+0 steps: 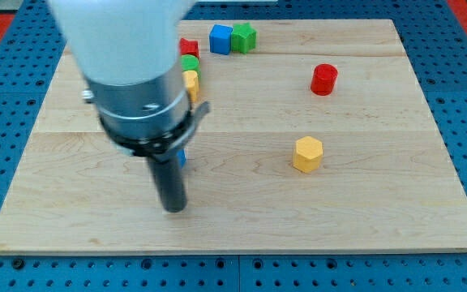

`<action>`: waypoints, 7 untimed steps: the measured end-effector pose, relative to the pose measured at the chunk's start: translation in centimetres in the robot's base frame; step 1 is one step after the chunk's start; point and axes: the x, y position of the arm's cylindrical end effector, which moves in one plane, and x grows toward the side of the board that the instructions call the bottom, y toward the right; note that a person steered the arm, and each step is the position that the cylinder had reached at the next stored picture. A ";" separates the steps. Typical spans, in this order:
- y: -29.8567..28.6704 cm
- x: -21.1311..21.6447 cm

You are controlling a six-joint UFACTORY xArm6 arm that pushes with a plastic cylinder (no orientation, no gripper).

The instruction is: Point your arm towards blue triangle

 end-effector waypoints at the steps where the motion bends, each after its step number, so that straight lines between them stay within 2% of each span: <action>1: 2.1 0.1; 2: 1.9 0.5; 5: 0.7 -3.0; 7: -4.4 -4.5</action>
